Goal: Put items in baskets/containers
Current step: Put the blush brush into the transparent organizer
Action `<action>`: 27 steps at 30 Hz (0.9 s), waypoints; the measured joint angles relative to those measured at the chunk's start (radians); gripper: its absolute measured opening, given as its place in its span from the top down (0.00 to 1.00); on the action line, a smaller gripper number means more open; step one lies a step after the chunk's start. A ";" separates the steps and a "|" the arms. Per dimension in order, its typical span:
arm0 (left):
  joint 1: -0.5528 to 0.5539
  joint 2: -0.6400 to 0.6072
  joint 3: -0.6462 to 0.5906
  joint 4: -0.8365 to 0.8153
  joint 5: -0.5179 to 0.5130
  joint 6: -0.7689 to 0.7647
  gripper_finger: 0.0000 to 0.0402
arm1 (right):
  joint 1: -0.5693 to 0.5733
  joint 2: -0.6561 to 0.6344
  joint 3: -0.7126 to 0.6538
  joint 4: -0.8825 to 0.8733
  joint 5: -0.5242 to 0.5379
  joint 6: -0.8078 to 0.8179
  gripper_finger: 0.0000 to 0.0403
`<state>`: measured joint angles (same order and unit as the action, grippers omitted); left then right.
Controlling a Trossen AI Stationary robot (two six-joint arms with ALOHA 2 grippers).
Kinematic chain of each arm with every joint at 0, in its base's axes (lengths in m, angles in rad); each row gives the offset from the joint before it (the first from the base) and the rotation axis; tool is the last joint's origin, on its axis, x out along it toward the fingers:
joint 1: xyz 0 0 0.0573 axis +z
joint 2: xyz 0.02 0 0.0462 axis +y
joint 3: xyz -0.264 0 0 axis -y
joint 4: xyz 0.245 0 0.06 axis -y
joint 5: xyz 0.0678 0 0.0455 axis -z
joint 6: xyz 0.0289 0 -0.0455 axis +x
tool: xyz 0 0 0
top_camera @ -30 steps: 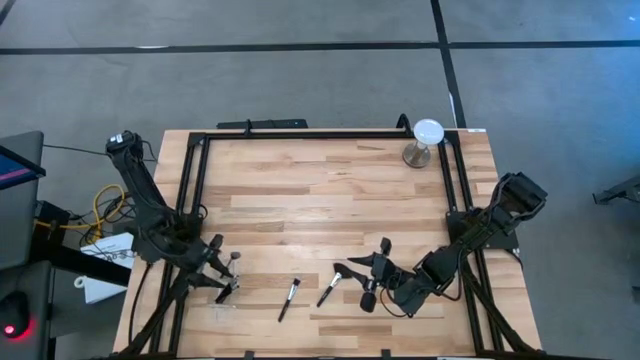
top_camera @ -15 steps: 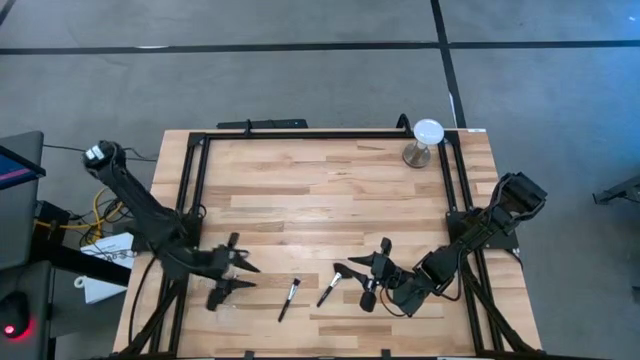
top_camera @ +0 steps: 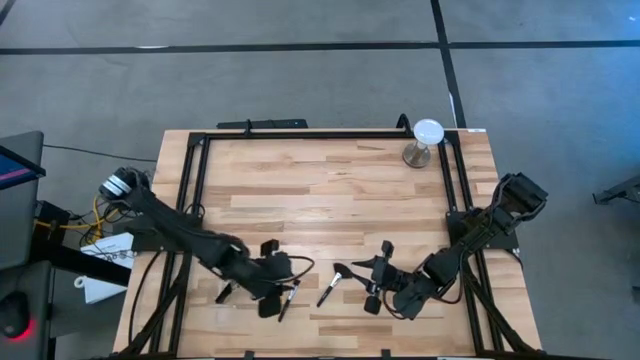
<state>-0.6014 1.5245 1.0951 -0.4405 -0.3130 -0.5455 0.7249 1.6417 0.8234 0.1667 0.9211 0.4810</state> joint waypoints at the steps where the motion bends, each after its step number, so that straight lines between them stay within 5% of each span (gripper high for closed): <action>1: 0.012 0.024 0.025 -0.029 0.024 -0.023 0.61 | 0.000 0.000 0.000 -0.017 -0.008 0.000 0.71; 8: 0.072 0.170 0.142 -0.227 0.126 -0.192 0.61 | -0.007 0.000 0.000 -0.149 -0.034 -0.018 0.71; 27: 0.145 0.358 0.152 -0.188 0.403 -0.593 0.61 | -0.021 0.000 0.000 -0.413 -0.032 -0.132 0.71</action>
<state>-0.4564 1.8828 1.2469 -0.6281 0.0901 -1.1383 0.7040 1.6421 0.8230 -0.2466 0.8895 0.3494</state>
